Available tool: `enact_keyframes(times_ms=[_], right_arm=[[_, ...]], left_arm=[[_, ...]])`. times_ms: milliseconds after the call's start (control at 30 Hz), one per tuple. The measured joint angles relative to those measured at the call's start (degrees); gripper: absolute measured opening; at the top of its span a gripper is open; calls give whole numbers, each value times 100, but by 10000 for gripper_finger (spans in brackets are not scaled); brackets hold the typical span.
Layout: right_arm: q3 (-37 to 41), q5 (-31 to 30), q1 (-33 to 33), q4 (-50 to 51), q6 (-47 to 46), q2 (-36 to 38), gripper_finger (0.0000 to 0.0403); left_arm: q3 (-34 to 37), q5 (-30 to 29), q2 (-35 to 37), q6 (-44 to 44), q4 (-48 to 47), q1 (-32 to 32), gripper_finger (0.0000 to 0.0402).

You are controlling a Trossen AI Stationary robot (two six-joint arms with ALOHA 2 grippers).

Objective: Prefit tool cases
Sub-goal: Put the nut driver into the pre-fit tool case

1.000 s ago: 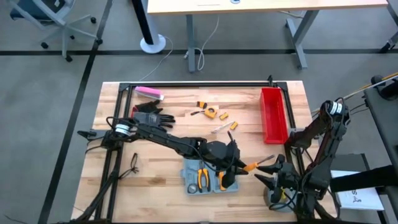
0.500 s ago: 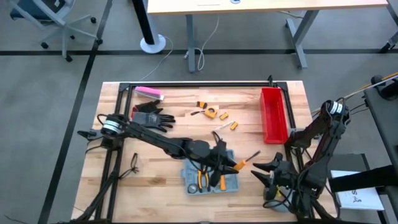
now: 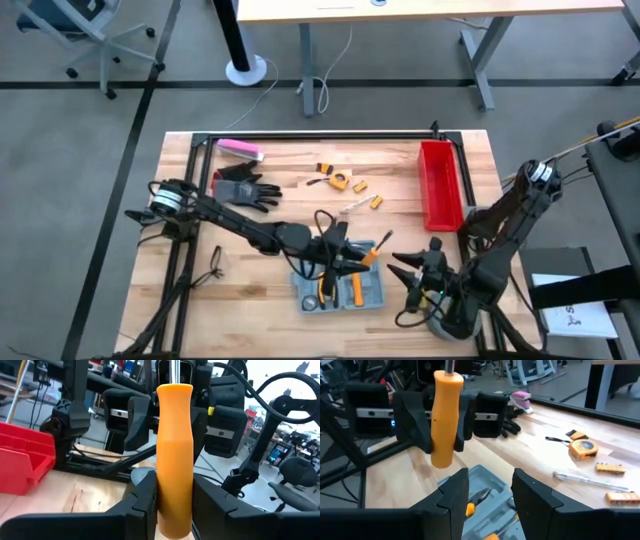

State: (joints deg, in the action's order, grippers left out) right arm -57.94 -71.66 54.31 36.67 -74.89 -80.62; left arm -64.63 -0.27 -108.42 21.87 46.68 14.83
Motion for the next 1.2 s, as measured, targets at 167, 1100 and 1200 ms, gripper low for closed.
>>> enact_keyframes(times_ms=[167, 1100, 1200], right_arm=[[-8, 174, -256, -759, 818, 81, 124], [-296, -54, -1594, -2369, 2878, 74, 141], [-296, 61, -1687, -2470, 2834, -32, 145]], left_arm=[[320, -112, 0, -125, 474, 2, 88], [371, -2942, -4, -743, 731, 317, 88], [350, -3030, -7, -777, 734, 328, 88]])
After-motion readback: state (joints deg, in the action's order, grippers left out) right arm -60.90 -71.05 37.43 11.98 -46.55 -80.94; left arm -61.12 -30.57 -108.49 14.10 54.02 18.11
